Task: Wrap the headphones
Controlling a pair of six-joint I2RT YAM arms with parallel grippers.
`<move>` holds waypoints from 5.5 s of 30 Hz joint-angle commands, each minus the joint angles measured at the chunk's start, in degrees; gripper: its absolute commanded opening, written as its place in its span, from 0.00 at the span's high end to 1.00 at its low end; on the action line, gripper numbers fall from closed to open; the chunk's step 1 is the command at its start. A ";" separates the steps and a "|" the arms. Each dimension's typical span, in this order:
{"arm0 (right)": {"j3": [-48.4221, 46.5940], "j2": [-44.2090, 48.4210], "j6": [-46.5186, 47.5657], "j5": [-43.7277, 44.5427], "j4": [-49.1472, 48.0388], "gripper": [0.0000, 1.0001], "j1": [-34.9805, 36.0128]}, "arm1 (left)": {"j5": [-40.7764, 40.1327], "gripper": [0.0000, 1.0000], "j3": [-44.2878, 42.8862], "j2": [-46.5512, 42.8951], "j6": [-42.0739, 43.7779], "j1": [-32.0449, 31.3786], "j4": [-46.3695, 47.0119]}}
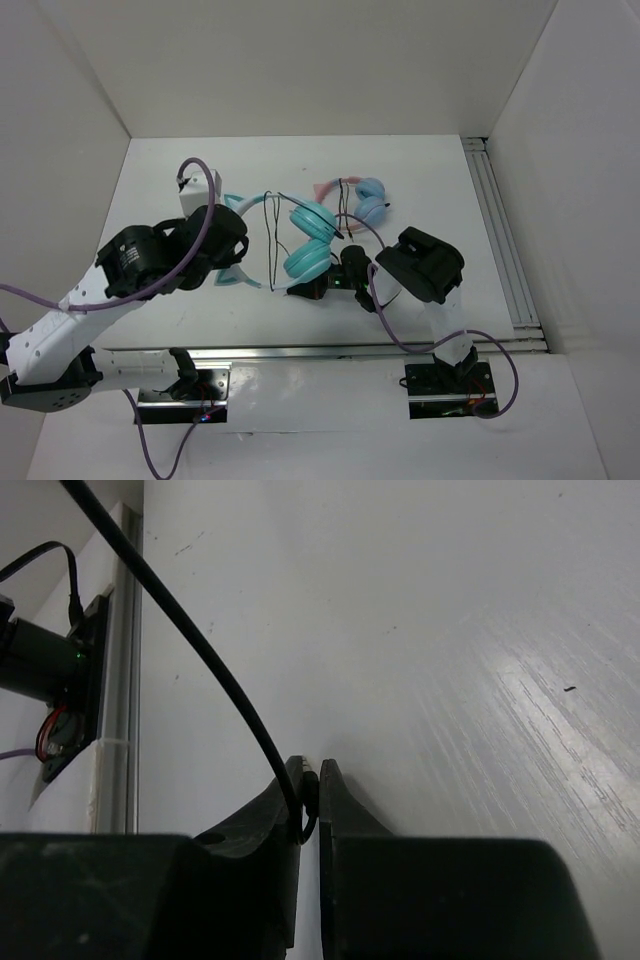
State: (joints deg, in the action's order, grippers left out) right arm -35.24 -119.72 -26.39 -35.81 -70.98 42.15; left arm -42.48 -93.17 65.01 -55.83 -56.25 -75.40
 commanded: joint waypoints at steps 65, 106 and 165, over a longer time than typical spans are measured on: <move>-22.68 56.79 28.77 91.71 96.38 0.93 36.25 | 23.39 1.00 20.05 1.08 22.87 -4.66 11.94; -28.82 64.87 11.01 95.85 108.33 0.01 30.36 | 29.20 1.00 17.48 6.79 30.08 26.52 22.04; -40.88 71.19 3.19 89.25 116.77 0.01 33.61 | 48.37 0.00 23.47 -27.19 27.88 54.67 27.68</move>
State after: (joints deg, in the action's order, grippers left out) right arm -74.28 -51.64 -21.85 50.61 42.09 75.40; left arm 2.57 -70.39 43.31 -31.38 -1.76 -43.88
